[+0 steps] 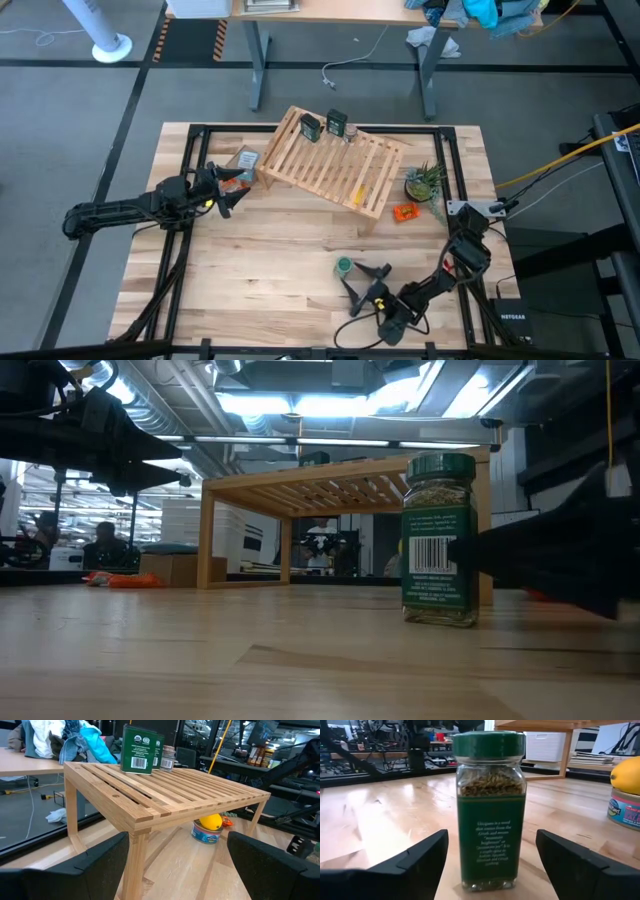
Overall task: Shelf spices
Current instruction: Remove the green seasoning bottle from the shelf
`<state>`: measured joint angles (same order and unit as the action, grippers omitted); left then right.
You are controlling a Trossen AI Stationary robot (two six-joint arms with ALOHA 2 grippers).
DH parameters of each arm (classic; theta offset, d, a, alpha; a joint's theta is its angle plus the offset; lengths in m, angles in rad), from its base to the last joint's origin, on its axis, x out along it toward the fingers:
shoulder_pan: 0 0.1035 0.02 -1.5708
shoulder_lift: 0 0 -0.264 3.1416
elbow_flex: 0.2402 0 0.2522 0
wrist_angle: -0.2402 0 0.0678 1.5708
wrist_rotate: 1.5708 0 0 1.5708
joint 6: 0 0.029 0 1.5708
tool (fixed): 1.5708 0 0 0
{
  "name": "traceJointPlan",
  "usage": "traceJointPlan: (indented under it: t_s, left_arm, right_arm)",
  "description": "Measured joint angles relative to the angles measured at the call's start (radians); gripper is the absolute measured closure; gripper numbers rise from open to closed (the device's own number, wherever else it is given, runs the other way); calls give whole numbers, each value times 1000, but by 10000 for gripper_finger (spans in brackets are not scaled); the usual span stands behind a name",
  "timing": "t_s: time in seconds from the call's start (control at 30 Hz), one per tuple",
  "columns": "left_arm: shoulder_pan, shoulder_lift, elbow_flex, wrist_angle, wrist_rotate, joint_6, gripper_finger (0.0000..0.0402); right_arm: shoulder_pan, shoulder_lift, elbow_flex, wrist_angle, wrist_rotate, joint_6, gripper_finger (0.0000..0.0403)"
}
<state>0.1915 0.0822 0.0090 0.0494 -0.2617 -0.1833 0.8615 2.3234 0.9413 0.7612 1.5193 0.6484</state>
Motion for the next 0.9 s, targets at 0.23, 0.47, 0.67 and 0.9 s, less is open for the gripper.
traceJointPlan:
  t_s: [0.23,0.47,0.67,0.9]
  left_arm:
    - [0,0,0,0,0,0,71]
    - [0,0,0,0,0,0,71]
    - [0,0,0,0,0,0,71]
    - [0,0,0,0,0,0,71]
  right_arm:
    - [9,0,0,23,-3,1,117]
    - [-5,3,-1,51,-65,1,143]
    - [-6,5,10,66,-98,1,154]
    - [-30,7,24,65,-155,1,155]
